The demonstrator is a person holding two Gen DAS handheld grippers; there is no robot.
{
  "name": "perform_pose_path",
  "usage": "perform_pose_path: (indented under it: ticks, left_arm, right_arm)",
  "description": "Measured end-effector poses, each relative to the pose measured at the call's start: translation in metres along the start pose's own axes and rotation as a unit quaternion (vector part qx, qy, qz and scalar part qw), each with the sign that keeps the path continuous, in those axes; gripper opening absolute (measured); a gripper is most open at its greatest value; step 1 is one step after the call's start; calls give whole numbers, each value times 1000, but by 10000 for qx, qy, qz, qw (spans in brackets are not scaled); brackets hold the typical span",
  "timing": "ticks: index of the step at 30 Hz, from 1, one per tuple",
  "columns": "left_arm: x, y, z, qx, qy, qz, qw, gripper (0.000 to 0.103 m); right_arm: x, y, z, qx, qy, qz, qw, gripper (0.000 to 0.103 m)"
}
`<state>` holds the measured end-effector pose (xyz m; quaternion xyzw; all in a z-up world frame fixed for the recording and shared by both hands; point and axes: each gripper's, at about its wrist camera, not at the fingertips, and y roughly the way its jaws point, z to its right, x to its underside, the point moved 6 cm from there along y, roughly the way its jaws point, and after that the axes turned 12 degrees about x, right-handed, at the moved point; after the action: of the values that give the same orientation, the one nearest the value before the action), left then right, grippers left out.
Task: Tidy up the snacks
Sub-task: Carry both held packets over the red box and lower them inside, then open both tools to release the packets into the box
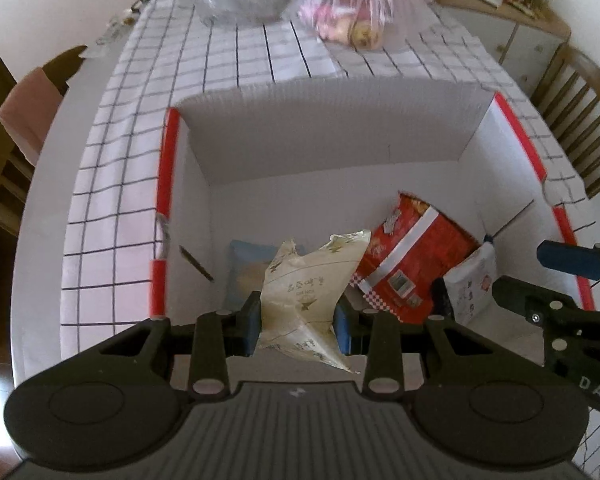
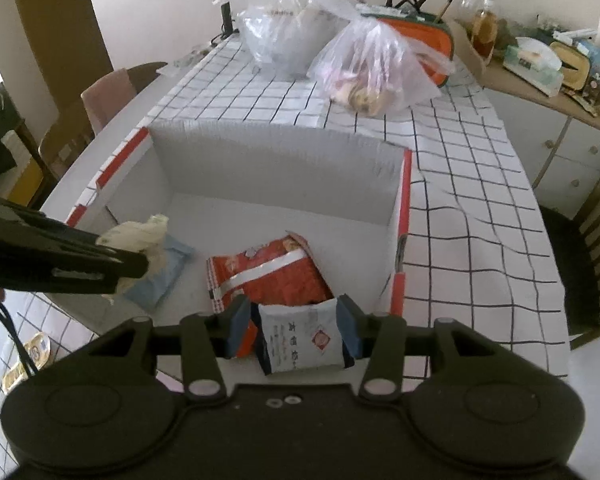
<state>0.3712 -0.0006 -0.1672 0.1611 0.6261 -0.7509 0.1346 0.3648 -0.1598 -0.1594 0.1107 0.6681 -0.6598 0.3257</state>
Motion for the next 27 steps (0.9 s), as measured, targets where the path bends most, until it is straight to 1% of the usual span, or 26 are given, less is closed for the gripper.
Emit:
perform_pose_path:
  ticks: [5,8,11,12,13,15,17,20,24,27]
  left_arm:
    - [4,16,5,-89,87,-237,9996,36]
    - [7,20,6,-50,46,-339,9994,37]
    - [9,20,6,-51,3,-348,9994,37]
    - [9,19,7,-22,-9,-339,9994,40]
    - [10,17,7,-13,-12,-320,9995,42]
    - [9,11,8,20,-26,-234,9997,50]
    - [9,4,9,80,-51,-149,9998,53]
    - [10,-8,10,120,-60,-26,9999,53]
    - [12,-30,9,180,-68,196,9996,54]
    - [13,-47,9,210,-18,356,9991,57]
  right_arm:
    - [3,6,2,-63,-16,-52,10000,49]
    - [5,6,3,-82,-15,-65,9999,51]
    - [6,4,3,-89,-17,-61,9999,52]
    - [6,3,3,-84,-18,-52,10000,53]
    - [6,3,2,-81,-13,-45,10000,54]
    - [7,-1,2,-89,-9,-19,10000,54]
    - [7,-5,1,-84,-8,17,10000,55]
    - [6,-13,1,-73,17,90,9999,57]
    - [5,-30,0,-51,78,230,9997,63]
    - [4,-43,-2,-61,110,332,9994,64]
